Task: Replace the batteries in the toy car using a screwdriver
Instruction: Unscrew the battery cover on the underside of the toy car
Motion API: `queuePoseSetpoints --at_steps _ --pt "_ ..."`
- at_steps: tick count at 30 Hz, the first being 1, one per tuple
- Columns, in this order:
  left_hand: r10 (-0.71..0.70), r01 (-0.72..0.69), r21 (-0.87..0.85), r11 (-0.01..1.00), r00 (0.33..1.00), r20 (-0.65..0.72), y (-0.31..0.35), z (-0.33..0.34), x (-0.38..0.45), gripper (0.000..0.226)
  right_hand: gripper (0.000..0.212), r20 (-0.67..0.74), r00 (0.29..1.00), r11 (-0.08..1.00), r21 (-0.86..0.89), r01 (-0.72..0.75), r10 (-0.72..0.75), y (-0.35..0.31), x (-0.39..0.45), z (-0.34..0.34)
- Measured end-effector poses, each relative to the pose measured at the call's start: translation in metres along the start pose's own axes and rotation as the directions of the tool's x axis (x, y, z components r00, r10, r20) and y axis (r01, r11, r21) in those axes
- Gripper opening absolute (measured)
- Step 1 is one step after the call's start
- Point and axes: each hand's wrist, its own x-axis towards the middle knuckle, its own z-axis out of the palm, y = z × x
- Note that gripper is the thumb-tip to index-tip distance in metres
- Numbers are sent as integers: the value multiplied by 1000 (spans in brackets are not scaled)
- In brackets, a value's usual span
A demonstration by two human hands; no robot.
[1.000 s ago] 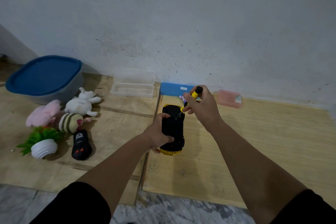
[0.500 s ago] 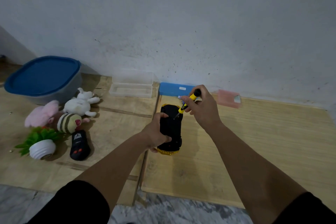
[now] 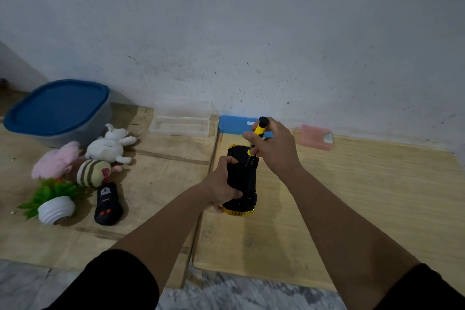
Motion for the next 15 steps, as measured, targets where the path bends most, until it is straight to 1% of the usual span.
queuePoseSetpoints --at_steps 1,4,6,9,11,13,14,15 --pt "1 -1 11 1000 1000 -2 1 -1 0 67 22 0 1000 1000 2 0 0 -1 0 -1" --pt "0 0 17 1000 1000 -1 1 -3 1 67 33 -13 1000 1000 9 -28 28 2 3 -2" --pt "-2 2 13 1000 1000 8 1 -2 2 67 31 -18 998 998 34 -61 62 4 4 -3" --pt "-13 13 -3 1000 1000 12 3 -1 4 69 17 -6 999 999 13 -53 53 6 5 -4" --pt "-22 22 -5 1000 1000 11 4 -1 5 68 22 -2 999 999 26 -46 46 7 5 -4" --pt "-25 25 11 1000 1000 11 3 -2 5 67 21 -1 998 996 64 -56 57 8 6 -5" --pt "-27 27 20 999 1000 13 2 -3 6 68 23 -1 999 997 55 -53 53 8 6 -5" --pt "-30 30 24 999 999 15 2 -3 6 68 29 -3 999 999 24 -43 43 8 6 -5"
